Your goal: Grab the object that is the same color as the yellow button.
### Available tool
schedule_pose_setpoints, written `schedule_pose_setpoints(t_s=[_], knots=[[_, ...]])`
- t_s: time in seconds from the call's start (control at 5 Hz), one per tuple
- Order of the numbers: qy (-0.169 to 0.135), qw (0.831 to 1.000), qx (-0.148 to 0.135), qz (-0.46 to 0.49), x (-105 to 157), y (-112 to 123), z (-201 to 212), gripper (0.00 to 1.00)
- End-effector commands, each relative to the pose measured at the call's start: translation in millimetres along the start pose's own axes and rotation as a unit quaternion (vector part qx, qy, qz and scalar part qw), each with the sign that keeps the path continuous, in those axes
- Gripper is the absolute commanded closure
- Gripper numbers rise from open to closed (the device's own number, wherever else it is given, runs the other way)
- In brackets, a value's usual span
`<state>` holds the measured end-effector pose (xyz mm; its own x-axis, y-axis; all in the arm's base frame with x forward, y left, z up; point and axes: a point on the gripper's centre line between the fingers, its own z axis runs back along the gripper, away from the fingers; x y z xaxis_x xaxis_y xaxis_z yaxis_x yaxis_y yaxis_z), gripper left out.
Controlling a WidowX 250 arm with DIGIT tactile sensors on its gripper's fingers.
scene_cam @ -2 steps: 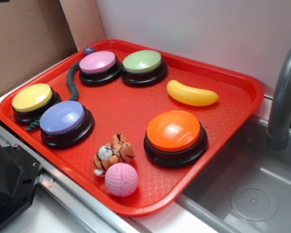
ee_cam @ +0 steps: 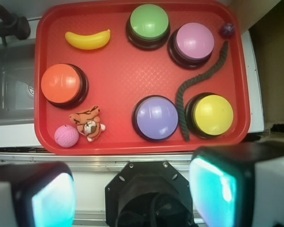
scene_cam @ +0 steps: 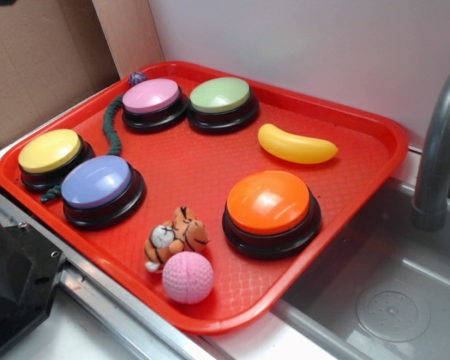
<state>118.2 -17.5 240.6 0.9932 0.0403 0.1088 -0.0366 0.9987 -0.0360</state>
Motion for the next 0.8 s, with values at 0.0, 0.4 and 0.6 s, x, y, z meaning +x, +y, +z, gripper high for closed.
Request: schedule_pose_setpoints(t_s=[0.0,0.4,0.6], knots=[[0.004,0.990,-0.004,0.144,66.4,-19.3,-20.5,0.00],[-0.007,0.947,0.020,0.320,130.8,-41.3,-72.3,0.00],[-0.010,0.924,0.046,0.381,156.0,-52.5,-107.1,0.00]])
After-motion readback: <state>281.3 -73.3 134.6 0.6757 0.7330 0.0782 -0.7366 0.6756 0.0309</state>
